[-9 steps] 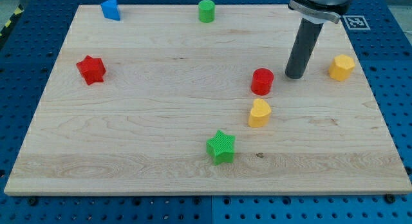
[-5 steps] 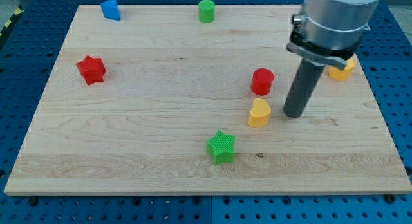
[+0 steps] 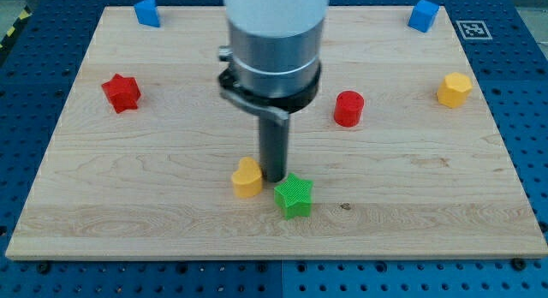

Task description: Push the yellow heart to bottom left

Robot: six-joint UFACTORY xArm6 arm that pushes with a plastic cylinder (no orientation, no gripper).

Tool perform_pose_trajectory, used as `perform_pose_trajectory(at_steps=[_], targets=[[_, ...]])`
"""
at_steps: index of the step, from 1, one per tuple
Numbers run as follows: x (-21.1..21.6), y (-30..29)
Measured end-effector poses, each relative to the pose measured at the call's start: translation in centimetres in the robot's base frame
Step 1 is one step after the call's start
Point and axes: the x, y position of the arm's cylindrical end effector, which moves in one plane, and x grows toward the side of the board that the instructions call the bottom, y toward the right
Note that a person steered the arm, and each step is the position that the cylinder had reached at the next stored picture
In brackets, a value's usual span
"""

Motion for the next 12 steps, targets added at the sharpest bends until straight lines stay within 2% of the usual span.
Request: perform_pose_trajectory(at_steps=[3,5,7,8,12], targets=[[1.9,-11.7],[2.0,-11.2],[5.0,-10.6],[5.0,-10.6],[5.1,-17.3]])
